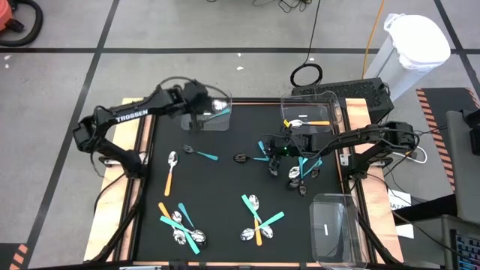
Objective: Sort silverware by color (type)
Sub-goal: Put the light blue spoon into the top left transparent bin, then put the blue spoon into the top right transparent bin
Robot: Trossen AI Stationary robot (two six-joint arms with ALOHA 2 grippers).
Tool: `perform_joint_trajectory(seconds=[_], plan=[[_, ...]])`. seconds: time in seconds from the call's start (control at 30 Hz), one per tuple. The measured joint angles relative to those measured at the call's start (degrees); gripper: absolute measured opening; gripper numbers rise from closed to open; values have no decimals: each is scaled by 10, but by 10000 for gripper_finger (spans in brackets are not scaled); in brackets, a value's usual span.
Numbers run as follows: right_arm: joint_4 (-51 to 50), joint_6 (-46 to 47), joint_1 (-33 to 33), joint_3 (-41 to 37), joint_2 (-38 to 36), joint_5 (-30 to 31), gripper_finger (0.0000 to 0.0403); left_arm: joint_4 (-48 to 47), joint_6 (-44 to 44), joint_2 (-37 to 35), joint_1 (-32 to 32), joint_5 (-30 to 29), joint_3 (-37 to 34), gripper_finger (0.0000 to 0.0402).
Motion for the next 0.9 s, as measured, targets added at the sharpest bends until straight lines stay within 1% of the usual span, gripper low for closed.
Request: perform_joint_trajectory(seconds=[0.07,0.17,0.23,0.3,0.5,0.6,0.7,0.8,0.87,0.9], plan=[[0,0,0,0,0,0,141,31,-6,7,24,20,1,17],[0,9,0,0,0,0,141,46,-27,19,48,65,0,19],[-2,16,0,0,0,0,141,56,-46,32,55,70,1,26],[-3,21,0,0,0,0,141,48,-50,45,58,70,0,39],[-5,31,0,0,0,0,141,52,-55,79,57,62,0,98],[-5,43,0,0,0,-2,141,51,-104,83,54,11,0,123],[-6,53,0,0,0,-2,141,47,-156,81,45,-35,0,136],[-8,70,0,0,0,-2,141,38,-190,64,27,-34,0,138],[-14,85,0,0,0,-2,141,22,-205,51,10,-15,0,139],[-19,91,0,0,0,-4,141,15,-210,45,0,4,0,139]])
